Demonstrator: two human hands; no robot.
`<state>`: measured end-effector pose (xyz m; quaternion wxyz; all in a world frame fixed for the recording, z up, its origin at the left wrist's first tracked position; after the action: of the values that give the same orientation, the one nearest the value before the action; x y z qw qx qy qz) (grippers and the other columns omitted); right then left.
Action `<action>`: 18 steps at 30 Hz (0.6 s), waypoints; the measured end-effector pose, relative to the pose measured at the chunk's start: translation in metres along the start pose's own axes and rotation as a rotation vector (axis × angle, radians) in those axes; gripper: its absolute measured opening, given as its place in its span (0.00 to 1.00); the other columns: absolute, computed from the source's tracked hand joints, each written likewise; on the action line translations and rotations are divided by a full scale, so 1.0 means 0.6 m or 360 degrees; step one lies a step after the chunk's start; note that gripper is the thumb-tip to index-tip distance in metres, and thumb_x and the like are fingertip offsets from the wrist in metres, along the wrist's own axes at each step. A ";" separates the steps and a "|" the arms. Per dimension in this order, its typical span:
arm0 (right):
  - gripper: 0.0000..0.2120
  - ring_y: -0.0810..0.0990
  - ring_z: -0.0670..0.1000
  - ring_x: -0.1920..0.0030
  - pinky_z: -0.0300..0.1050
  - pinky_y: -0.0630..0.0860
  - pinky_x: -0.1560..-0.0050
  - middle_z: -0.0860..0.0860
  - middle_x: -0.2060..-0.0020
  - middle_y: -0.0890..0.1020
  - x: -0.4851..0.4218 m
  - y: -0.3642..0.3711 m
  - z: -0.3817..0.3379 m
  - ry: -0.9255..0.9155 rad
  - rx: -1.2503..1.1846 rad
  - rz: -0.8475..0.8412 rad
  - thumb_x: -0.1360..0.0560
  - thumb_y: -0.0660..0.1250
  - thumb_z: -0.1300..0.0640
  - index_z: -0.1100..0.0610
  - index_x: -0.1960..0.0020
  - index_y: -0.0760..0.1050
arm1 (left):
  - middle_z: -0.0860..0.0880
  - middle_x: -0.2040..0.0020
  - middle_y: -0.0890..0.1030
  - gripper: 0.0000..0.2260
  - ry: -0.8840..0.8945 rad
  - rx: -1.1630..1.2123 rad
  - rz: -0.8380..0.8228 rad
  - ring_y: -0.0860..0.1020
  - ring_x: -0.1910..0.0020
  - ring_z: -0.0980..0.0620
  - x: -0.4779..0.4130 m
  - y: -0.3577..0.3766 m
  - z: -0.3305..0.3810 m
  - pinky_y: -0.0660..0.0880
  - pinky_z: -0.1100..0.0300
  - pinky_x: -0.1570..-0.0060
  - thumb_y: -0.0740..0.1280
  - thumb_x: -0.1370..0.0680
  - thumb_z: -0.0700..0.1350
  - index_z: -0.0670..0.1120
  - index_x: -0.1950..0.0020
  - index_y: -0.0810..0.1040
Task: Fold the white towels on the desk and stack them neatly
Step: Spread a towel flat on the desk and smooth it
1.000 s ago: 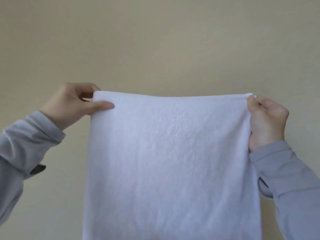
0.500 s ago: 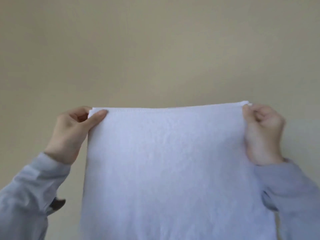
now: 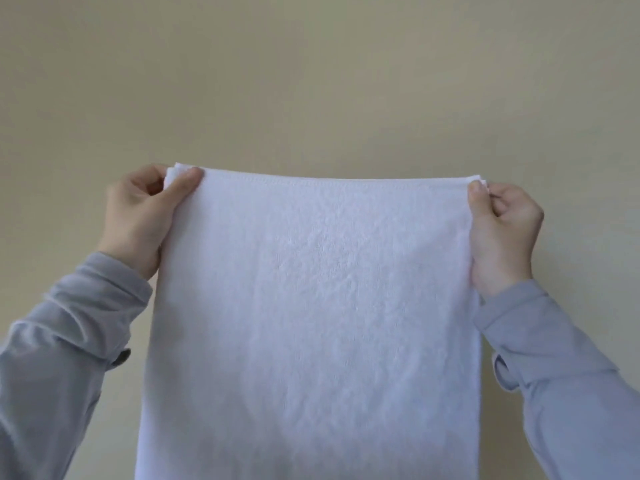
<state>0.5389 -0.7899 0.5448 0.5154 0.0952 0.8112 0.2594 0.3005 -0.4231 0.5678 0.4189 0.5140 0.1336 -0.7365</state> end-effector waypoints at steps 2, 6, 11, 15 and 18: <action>0.07 0.71 0.37 0.70 0.38 0.70 0.62 0.37 0.76 0.76 0.004 -0.002 0.009 0.0009 0.0036 -0.0011 0.28 0.66 0.49 0.48 0.64 0.74 | 0.54 0.68 0.73 0.10 -0.0035 0.0003 0.0003 0.69 0.70 0.60 0.010 -0.001 -0.014 0.67 0.67 0.71 0.71 0.28 0.50 0.50 0.67 0.75; 0.07 0.70 0.37 0.72 0.38 0.69 0.62 0.35 0.77 0.75 0.013 -0.014 0.022 0.0019 0.0134 -0.0028 0.28 0.66 0.49 0.48 0.64 0.73 | 0.57 0.70 0.75 0.10 -0.0079 0.0043 -0.0016 0.71 0.69 0.59 0.028 0.005 -0.032 0.68 0.67 0.69 0.71 0.27 0.49 0.50 0.67 0.75; 0.08 0.71 0.35 0.71 0.35 0.69 0.62 0.40 0.71 0.75 0.014 -0.063 0.032 0.0021 0.0281 0.0016 0.25 0.66 0.53 0.48 0.63 0.73 | 0.52 0.67 0.75 0.09 -0.0061 0.0015 -0.0075 0.71 0.67 0.58 0.054 0.043 -0.037 0.67 0.63 0.66 0.71 0.27 0.49 0.45 0.63 0.78; 0.08 0.69 0.38 0.73 0.35 0.67 0.66 0.42 0.72 0.73 -0.010 -0.126 0.021 0.0000 0.0394 0.0060 0.25 0.66 0.52 0.48 0.63 0.73 | 0.49 0.65 0.74 0.12 -0.0034 0.0059 -0.0129 0.69 0.66 0.56 0.080 0.103 -0.017 0.65 0.60 0.66 0.71 0.27 0.49 0.39 0.59 0.78; 0.05 0.70 0.36 0.73 0.35 0.68 0.65 0.42 0.70 0.74 -0.047 -0.173 0.004 -0.0027 0.0467 0.0090 0.25 0.66 0.52 0.50 0.59 0.74 | 0.49 0.66 0.74 0.10 -0.0052 0.0134 -0.0164 0.69 0.66 0.55 0.101 0.157 0.009 0.65 0.60 0.66 0.71 0.27 0.48 0.42 0.61 0.78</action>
<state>0.5655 -0.8889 0.5121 0.4953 0.1946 0.8330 0.1517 0.3607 -0.5134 0.5395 0.3606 0.5115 0.1220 -0.7704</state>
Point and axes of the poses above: each hand's wrist, its own x-axis away from the middle knuckle, its own y-axis out of the palm, z = x × y, the point moved 8 cm from there along -x, towards the middle knuckle
